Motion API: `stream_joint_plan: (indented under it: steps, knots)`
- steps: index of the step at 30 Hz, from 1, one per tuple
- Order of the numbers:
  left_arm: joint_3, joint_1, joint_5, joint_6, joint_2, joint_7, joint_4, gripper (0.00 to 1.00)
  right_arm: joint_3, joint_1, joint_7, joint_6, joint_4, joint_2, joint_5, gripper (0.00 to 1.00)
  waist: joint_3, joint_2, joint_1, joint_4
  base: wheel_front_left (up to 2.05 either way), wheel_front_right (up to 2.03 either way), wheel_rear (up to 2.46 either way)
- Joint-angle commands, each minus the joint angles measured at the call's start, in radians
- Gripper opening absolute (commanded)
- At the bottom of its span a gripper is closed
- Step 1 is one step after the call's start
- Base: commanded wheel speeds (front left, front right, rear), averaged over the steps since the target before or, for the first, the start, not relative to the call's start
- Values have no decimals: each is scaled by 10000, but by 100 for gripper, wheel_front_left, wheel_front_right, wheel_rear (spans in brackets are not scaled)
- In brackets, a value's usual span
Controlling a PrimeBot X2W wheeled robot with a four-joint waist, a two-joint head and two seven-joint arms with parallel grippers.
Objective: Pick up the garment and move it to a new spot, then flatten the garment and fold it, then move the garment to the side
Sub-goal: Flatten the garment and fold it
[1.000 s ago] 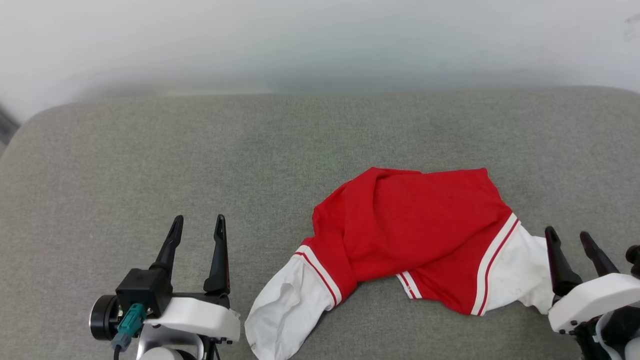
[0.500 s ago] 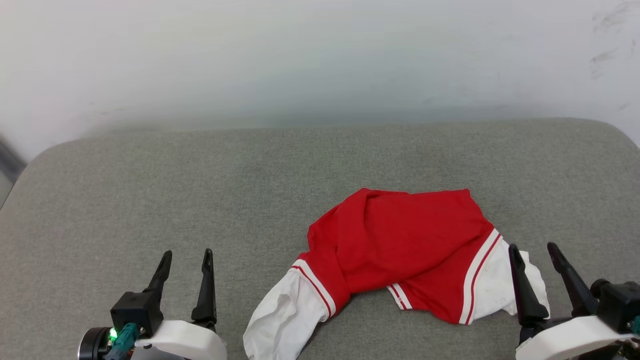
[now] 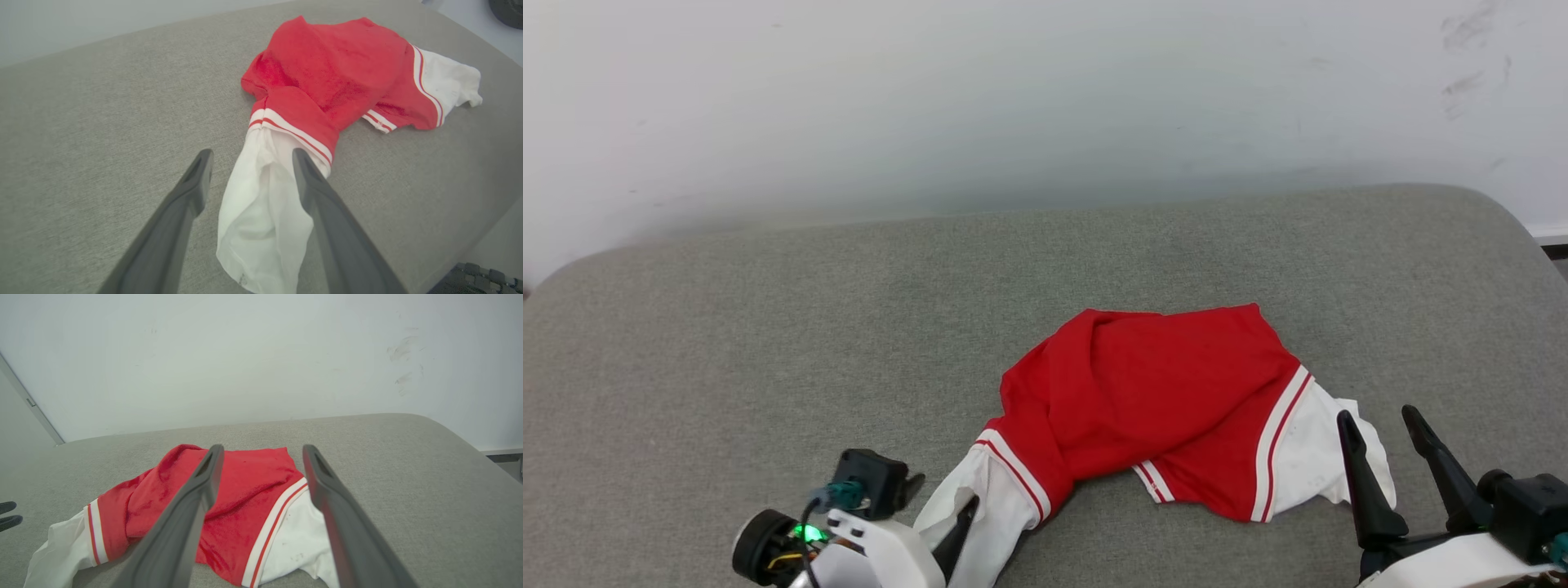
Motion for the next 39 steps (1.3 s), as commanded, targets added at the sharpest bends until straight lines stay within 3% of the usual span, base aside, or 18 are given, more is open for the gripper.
stream_joint_plan:
  steps: [1, 8, 19, 20, 21, 25, 33, 39]
  knots:
    - [-281, -154, -92, -235, 147, 634, -136, 100, 1, 43, 11, -3, -88, 57, 47, 100, 87, 0, 1, -64, 0, 0, 0]
    - [-1492, -300, -417, -871, 650, 2953, -85, 100, 3, -251, -100, -3, -63, 98, 165, 100, 512, 0, 1, -295, 0, 0, 0]
    - [-2313, -848, -660, -1087, 827, 4323, 1913, 100, -26, -639, -384, -3, 275, 120, 439, 100, 1011, 0, 1, -543, 0, 0, 0]
    - [-2530, -985, -609, -1087, 916, 4659, 2370, 15, -56, -692, -443, -3, 361, 120, 518, 100, 1053, 0, 1, -543, 0, 0, 0]
    - [-2562, -1025, -624, -1094, 927, 4686, 2457, 0, -60, -707, -458, -3, 385, 121, 526, 100, 1052, 0, 1, -537, 0, 0, 0]
    - [-2621, -1204, -464, -1082, 970, 4457, 2510, 0, -144, -714, -463, -3, 458, 122, 637, 100, 1006, 0, 1, -458, 0, 0, 0]
    - [-2088, -1461, -190, -558, 957, 3254, 1896, 0, -659, -621, -220, -3, 580, 115, 1021, 100, 908, 0, 1, -144, 0, 0, 0]
    - [-1462, -1196, -231, 161, 848, 2133, 709, 0, -1919, -521, 1374, -3, 1599, -652, 2099, 100, 833, 0, 1, 147, 0, 0, 0]
